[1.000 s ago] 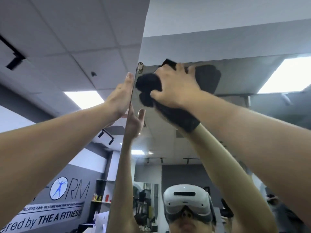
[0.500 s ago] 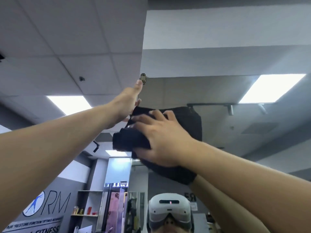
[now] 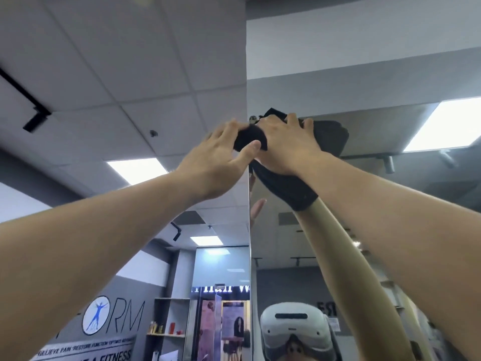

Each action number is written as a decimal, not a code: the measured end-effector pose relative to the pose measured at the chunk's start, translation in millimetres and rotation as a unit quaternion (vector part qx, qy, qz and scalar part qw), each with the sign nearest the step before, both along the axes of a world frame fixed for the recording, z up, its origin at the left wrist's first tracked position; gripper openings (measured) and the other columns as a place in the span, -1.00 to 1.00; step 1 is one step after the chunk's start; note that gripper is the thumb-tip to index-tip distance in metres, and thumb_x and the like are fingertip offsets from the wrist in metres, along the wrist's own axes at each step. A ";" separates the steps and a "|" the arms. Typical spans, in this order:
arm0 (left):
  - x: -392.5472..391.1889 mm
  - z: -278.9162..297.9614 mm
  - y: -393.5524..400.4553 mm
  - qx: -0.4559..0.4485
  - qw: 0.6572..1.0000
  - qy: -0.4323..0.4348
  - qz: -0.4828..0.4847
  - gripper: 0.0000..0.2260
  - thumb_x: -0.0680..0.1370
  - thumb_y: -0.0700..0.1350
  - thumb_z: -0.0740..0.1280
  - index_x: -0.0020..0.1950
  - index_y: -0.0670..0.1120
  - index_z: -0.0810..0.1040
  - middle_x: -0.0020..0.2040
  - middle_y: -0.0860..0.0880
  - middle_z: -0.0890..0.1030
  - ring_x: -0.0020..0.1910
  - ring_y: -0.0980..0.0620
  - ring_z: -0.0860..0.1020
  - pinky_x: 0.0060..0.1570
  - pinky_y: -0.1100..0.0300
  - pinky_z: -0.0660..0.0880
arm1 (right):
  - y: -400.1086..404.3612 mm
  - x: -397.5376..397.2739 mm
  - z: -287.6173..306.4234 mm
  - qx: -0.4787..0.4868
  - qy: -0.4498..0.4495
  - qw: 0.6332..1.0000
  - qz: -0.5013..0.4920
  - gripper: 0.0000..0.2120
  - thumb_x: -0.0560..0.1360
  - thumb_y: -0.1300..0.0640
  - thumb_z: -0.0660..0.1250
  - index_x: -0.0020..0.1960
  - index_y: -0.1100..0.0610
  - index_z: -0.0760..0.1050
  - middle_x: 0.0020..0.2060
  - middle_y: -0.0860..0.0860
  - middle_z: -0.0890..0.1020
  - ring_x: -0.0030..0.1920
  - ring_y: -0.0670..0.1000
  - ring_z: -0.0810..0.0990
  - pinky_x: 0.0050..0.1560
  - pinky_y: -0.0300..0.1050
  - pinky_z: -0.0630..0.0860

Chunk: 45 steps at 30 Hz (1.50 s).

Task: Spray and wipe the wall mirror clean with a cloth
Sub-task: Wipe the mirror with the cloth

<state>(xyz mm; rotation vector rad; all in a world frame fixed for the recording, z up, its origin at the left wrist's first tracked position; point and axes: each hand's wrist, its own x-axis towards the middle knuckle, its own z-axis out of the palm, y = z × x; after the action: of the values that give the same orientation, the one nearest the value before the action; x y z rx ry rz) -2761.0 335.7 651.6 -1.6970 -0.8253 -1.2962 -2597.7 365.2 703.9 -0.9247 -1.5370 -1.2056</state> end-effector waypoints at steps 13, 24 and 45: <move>13.1 -40.9 18.5 0.091 0.994 0.040 -0.053 -0.61 0.65 0.12 0.09 0.36 -0.03 0.47 0.27 0.04 0.53 0.23 0.00 0.48 0.28 -0.02 0.42 | -2.8 4.9 -60.3 0.010 -0.049 0.998 -0.035 -0.39 0.51 -0.28 -0.06 0.49 -0.09 0.24 0.43 -0.03 0.40 0.41 0.22 0.31 0.40 0.32 0.17; 62.2 -63.5 22.3 0.002 0.996 -0.005 -0.087 -0.52 0.51 0.02 0.04 0.39 0.04 0.47 0.39 0.01 0.50 0.40 -0.02 0.39 0.37 -0.02 0.34 | 1.8 13.9 -126.3 -0.027 -0.051 0.997 -0.045 -0.27 0.50 -0.31 0.14 0.61 -0.10 0.10 0.52 -0.09 0.26 0.56 0.19 0.05 0.51 0.27 0.01; 75.2 -211.6 19.0 -0.063 0.991 -0.074 -0.096 -0.40 0.52 -0.01 -0.02 0.57 0.10 0.38 0.61 0.10 0.33 0.64 0.04 0.14 0.58 0.07 0.13 | -4.3 26.9 -259.5 -0.054 -0.088 0.993 -0.058 -0.15 0.54 -0.29 0.11 0.66 0.07 -0.12 0.57 0.00 0.21 0.60 0.29 -0.04 0.51 0.34 -0.07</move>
<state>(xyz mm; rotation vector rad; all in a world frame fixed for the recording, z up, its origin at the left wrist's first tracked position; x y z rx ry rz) -2685.8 354.7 440.0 -1.8329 -0.8594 -1.5440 -2570.8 360.9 444.4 -1.0120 -1.7229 -1.3265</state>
